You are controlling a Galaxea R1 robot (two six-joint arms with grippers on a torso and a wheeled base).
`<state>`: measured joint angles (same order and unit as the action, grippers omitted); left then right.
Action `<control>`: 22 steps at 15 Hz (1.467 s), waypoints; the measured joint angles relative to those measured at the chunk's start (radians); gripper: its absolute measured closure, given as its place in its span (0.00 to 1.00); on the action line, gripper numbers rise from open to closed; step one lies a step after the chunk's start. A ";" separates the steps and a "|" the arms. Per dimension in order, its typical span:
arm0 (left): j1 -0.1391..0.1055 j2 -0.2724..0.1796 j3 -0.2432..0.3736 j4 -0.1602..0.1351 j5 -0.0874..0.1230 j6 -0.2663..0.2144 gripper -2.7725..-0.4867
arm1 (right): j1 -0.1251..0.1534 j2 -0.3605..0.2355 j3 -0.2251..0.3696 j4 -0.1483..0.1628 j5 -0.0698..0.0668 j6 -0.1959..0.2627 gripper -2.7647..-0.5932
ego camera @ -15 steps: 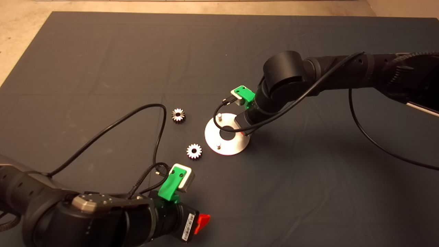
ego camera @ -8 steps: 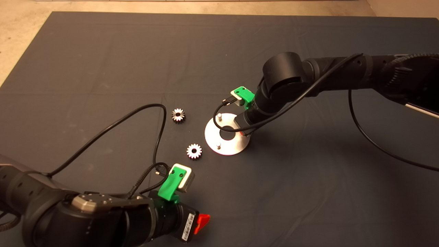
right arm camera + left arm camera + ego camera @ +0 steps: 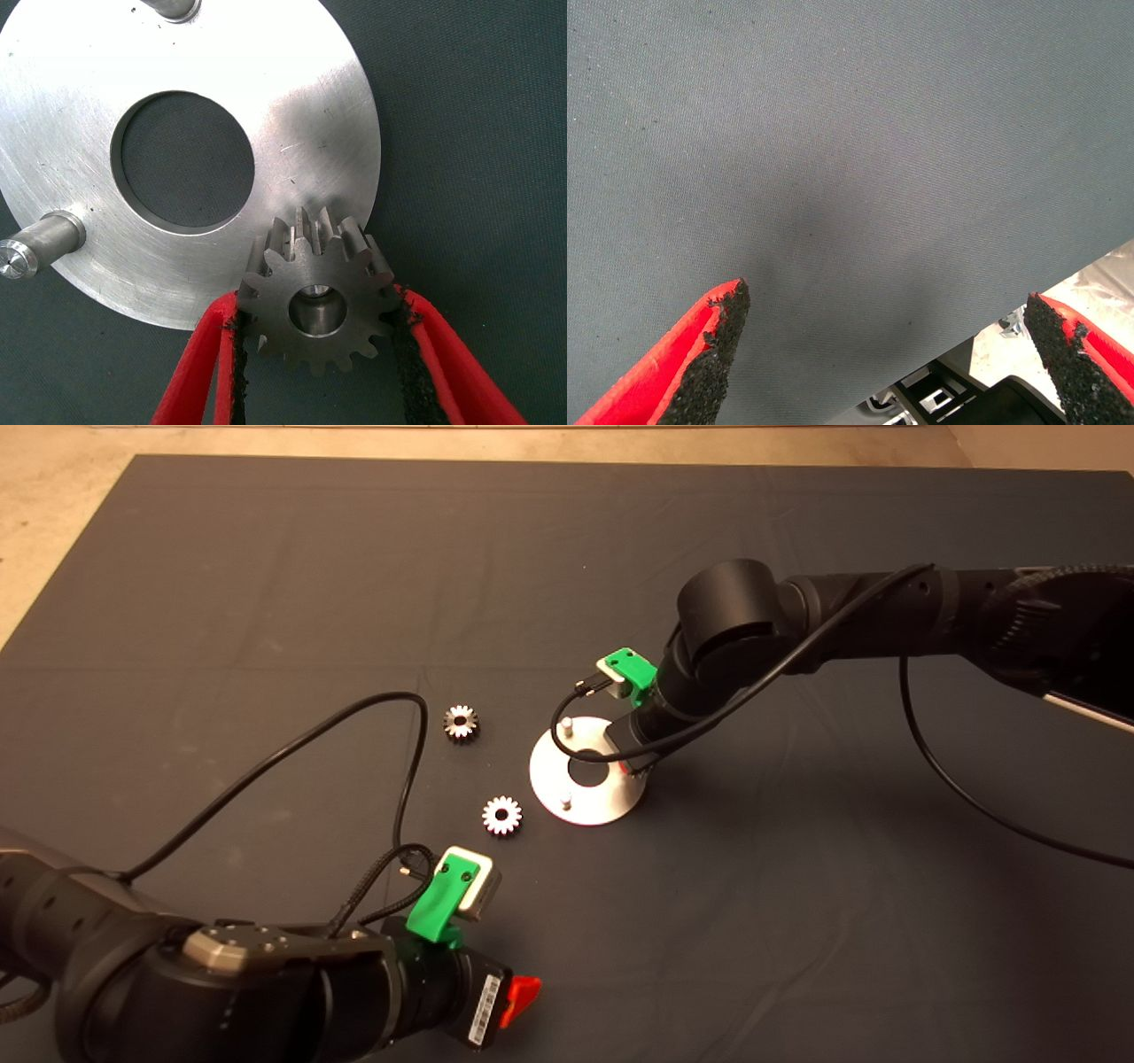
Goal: Install three planetary gears onto the carrier pins
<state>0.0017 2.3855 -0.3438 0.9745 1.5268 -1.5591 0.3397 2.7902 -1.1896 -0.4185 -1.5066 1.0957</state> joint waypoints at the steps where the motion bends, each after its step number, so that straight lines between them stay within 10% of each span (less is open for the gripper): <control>1: 0.000 0.000 0.000 0.000 0.000 0.000 0.24 | 0.000 0.000 0.000 0.000 0.000 0.000 0.86; 22: 0.000 -0.001 0.000 0.002 0.000 0.000 0.24 | -0.005 0.009 -0.002 -0.001 -0.012 -0.002 0.78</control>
<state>0.0019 2.3847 -0.3438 0.9764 1.5268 -1.5591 0.3351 2.7989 -1.1919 -0.4194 -1.5183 1.0934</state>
